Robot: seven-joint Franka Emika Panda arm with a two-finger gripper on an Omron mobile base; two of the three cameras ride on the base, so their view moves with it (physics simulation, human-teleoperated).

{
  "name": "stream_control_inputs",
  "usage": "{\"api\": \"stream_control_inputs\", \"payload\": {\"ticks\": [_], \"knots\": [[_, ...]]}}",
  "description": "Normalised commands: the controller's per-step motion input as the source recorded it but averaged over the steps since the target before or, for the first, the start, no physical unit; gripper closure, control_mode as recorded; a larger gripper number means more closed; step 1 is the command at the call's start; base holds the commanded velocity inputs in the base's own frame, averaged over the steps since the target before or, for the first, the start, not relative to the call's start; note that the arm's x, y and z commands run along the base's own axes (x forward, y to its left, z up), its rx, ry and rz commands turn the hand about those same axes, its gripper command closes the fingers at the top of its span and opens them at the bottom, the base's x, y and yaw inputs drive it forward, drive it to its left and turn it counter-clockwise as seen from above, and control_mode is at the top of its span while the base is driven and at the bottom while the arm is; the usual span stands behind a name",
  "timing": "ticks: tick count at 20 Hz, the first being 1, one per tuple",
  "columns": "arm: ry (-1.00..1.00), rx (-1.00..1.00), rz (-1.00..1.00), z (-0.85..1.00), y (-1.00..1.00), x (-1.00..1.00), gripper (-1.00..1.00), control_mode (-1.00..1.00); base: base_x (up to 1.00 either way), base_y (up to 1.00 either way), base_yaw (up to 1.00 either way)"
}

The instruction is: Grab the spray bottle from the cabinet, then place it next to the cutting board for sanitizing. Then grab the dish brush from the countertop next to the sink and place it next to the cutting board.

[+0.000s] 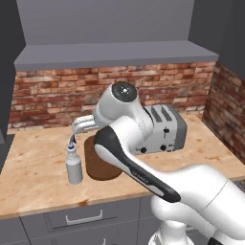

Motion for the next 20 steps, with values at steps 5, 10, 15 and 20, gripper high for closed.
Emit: {"api": "stream_control_inputs", "payload": {"ticks": [5,10,15,20], "knots": [[0.0,-0.12,0.02,0.0,-0.72,-0.09,-1.0,-1.0,0.0,0.0,0.0],[-0.01,0.0,0.0,0.0,-0.7,-0.2,-1.0,-1.0,0.0,0.0,0.0],[-0.14,0.07,0.0,0.0,-0.81,-0.38,-1.0,-1.0,0.0,0.0,0.0],[-0.03,0.06,0.0,0.0,-0.74,-0.1,-1.0,-1.0,0.0,0.0,0.0]]}}
